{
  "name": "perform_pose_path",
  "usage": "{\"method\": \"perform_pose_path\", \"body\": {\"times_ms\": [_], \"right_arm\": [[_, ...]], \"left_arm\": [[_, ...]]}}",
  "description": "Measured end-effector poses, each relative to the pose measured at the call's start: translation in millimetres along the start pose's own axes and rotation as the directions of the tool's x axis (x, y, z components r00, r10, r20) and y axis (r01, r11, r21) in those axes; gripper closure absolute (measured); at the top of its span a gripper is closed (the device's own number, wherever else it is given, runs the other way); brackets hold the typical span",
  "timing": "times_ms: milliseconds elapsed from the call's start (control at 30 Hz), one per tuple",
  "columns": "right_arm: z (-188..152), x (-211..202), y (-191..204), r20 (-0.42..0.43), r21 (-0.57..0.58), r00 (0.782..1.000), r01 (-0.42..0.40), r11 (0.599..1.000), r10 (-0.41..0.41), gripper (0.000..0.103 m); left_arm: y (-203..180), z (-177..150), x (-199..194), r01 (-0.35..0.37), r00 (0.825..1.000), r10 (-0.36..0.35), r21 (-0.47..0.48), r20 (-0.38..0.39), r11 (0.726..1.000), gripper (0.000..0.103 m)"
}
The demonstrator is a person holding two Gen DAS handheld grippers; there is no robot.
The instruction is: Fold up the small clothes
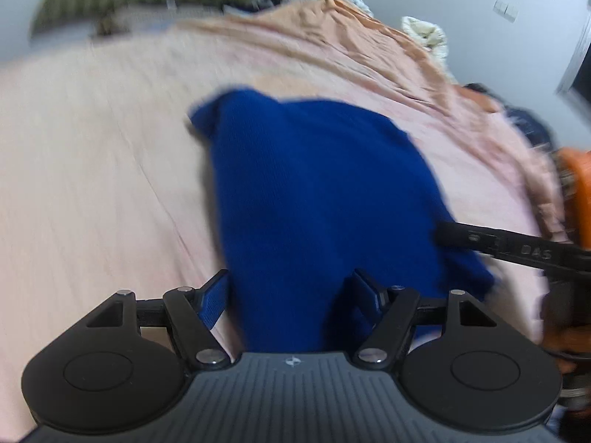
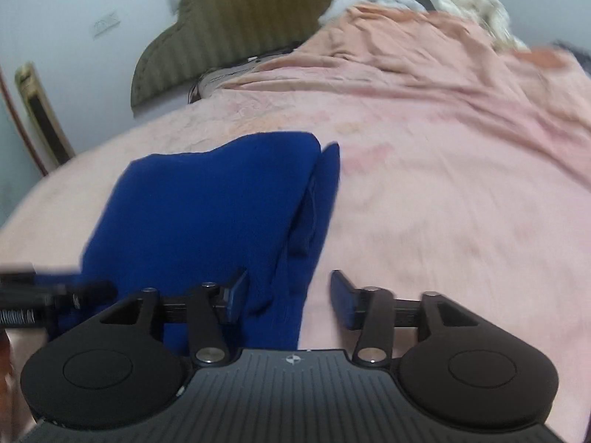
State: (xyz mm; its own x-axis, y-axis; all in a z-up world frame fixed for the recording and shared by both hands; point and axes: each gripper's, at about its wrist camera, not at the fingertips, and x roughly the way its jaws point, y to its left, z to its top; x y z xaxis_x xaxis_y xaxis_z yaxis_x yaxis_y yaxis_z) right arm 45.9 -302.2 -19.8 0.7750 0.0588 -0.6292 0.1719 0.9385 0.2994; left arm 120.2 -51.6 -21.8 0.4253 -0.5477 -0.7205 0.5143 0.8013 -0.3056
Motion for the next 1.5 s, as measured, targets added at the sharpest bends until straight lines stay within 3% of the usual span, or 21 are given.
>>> {"method": "perform_pose_path", "body": {"times_ms": [33,67,133,200,233,267,300,367,400,467,500,567,600,633,700,800,900,967,1133,1300,1500], "right_arm": [[-4,-7,-4,0.006,0.03,1.0,-0.029,0.999,0.029,0.045],[-8,-12,-7,0.005,0.056,0.998,-0.058,0.997,0.058,0.041],[-20,-14,-10,-0.014,0.086,0.997,-0.074,0.994,0.076,0.041],[-25,-16,-13,-0.008,0.092,0.996,-0.085,0.992,0.086,0.057],[-26,-17,-12,-0.013,0.101,0.996,-0.087,0.991,0.089,0.078],[-26,-17,-14,-0.025,0.12,0.993,-0.11,0.987,0.113,0.09],[-27,-18,-16,-0.026,0.149,0.989,-0.143,0.978,0.148,0.09],[-33,-27,-9,-0.016,0.123,0.991,-0.128,0.984,0.131,0.09],[-34,-30,-5,-0.014,0.105,0.993,-0.119,0.987,0.121,0.09],[-37,-29,-5,-0.021,0.113,0.995,-0.094,0.989,0.097,0.075],[-38,-30,-4,-0.02,0.112,0.998,-0.053,0.992,0.056,0.075],[-40,-42,7,0.026,0.058,1.0,0.014,0.998,-0.016,0.06],[-41,-52,17,0.064,0.009,0.997,0.053,0.999,-0.053,0.056],[-44,-59,26,0.097,-0.034,0.993,0.075,0.997,-0.071,0.046],[-50,-68,41,0.132,-0.097,0.988,0.089,0.991,-0.076,0.038],[-61,-67,58,0.114,-0.16,0.991,0.086,0.983,-0.068,0.029],[-70,-65,66,0.085,-0.191,0.992,0.103,0.976,-0.088,0.027],[-73,-71,67,0.086,-0.195,0.993,0.098,0.976,-0.083,0.016],[-80,-82,65,0.083,-0.21,0.992,0.111,0.971,-0.096,0.008],[-85,-92,63,0.087,-0.201,0.993,0.094,0.975,-0.078,0.005],[-91,-97,66,0.078,-0.231,0.994,0.092,0.969,-0.076,0.003]], "left_arm": [[2,-5,-1,0.021,1.0,-0.022,-0.021,-0.013,1.0,0.056],[4,-8,-2,0.019,1.0,-0.02,-0.026,-0.011,0.999,0.061],[7,-10,-5,0.013,1.0,-0.013,-0.03,-0.002,0.999,0.085],[12,-10,-11,0.052,0.999,-0.051,-0.084,0.007,0.995,0.089],[13,-9,-15,0.061,0.998,-0.059,-0.1,0.018,0.993,0.09],[12,-10,-19,0.056,0.998,-0.054,-0.099,0.028,0.993,0.09],[10,-12,-22,0.055,0.998,-0.052,-0.092,0.034,0.994,0.09],[5,-16,-21,0.03,0.999,-0.028,-0.064,0.026,0.998,0.09],[2,-18,-20,0.003,1.0,-0.002,-0.051,0.024,0.999,0.09],[-8,-22,-22,-0.071,0.996,0.072,-0.012,0.044,0.997,0.085],[-17,-24,-27,-0.119,0.991,0.118,0.02,0.063,0.993,0.08],[-38,-31,-37,-0.249,0.964,0.237,0.094,0.123,0.964,0.055],[-47,-35,-40,-0.298,0.948,0.28,0.113,0.152,0.948,0.025],[-55,-40,-43,-0.343,0.931,0.318,0.127,0.18,0.931,0.009],[-71,-48,-44,-0.403,0.904,0.365,0.162,0.222,0.901,0.009],[-84,-54,-38,-0.469,0.876,0.427,0.186,0.226,0.863,0.009],[-81,-55,-36,-0.457,0.884,0.434,0.125,0.172,0.881,0.009],[-76,-57,-38,-0.446,0.888,0.432,0.07,0.159,0.892,0.009],[-74,-65,-40,-0.494,0.859,0.484,0.02,0.167,0.869,0.009],[-79,-70,-45,-0.51,0.849,0.497,0.034,0.182,0.859,0.009],[-81,-74,-47,-0.491,0.865,0.482,0.039,0.137,0.87,0.009]]}}
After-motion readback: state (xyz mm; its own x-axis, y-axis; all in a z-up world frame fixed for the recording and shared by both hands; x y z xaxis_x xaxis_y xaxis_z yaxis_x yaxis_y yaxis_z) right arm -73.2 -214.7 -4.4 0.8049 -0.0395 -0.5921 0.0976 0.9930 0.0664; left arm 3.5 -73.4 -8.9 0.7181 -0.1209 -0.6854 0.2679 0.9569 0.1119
